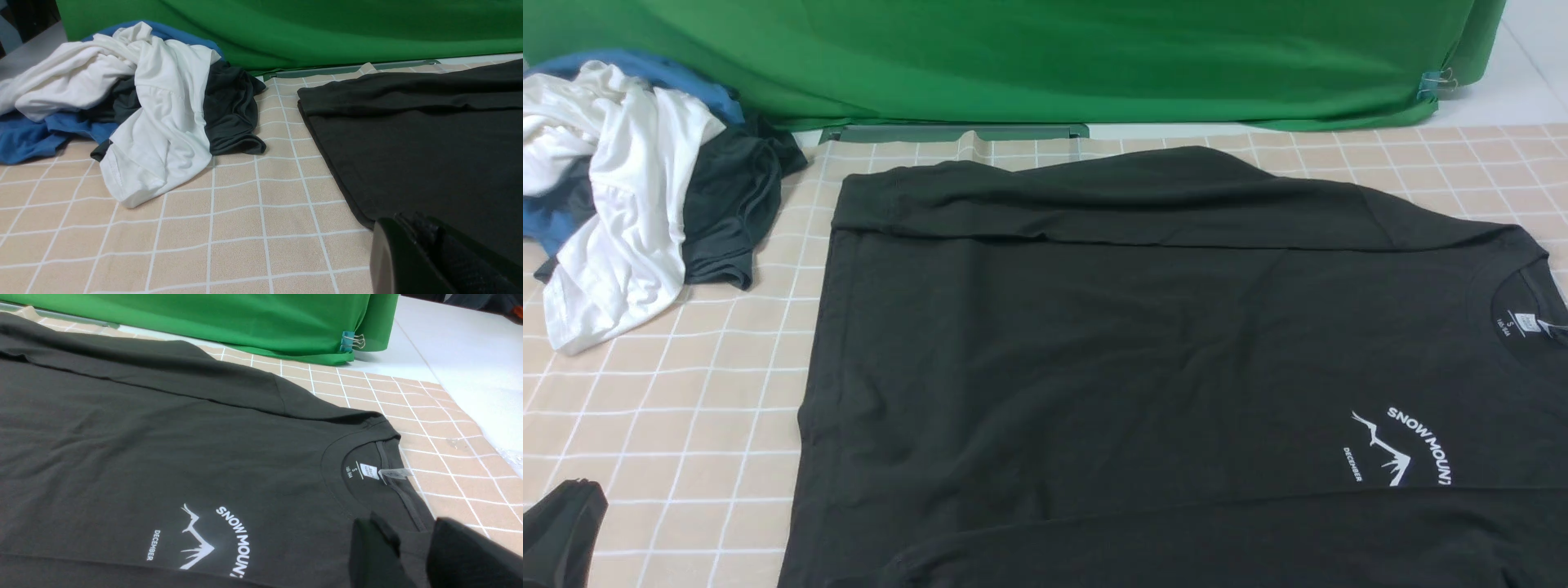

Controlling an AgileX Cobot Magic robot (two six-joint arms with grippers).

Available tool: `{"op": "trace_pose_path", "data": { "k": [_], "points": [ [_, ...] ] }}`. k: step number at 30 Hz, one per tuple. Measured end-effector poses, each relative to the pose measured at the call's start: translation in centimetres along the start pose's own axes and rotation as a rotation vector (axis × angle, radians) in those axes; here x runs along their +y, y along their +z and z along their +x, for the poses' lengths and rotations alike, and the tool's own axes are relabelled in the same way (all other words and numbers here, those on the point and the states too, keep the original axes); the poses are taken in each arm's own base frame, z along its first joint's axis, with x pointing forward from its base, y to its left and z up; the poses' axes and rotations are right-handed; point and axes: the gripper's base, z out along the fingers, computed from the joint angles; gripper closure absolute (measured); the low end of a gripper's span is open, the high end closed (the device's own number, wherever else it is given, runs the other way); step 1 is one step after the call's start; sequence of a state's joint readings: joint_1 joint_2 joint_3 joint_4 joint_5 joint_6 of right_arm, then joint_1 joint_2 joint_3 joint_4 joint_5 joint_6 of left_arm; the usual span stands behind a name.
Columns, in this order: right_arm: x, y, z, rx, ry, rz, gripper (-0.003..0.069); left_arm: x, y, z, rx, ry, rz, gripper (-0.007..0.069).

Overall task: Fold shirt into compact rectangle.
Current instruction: 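Grasp the left edge of the dark T-shirt lying flat on the table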

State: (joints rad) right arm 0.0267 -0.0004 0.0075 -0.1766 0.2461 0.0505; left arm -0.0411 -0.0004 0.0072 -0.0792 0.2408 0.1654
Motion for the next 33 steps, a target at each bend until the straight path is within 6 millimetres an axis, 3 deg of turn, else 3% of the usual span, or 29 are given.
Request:
{"op": "trace_pose_path", "data": {
  "k": [22, 29, 33],
  "points": [
    [0.0, 0.0, 0.0, 0.0, 0.0, 0.0, 0.0413, 0.1, 0.0, -0.4, -0.046, 0.071, -0.017, 0.0602],
    [0.0, 0.0, 0.0, 0.0, 0.0, 0.0, 0.0413, 0.7, -0.5, -2.9, -0.333, -0.357, -0.017, 0.0602],
    [0.0, 0.0, 0.0, -0.002, 0.0, 0.0, 0.0413, 1.3, -1.1, -4.1, -0.499, -0.443, -0.044, 0.0602]
  ]
}}
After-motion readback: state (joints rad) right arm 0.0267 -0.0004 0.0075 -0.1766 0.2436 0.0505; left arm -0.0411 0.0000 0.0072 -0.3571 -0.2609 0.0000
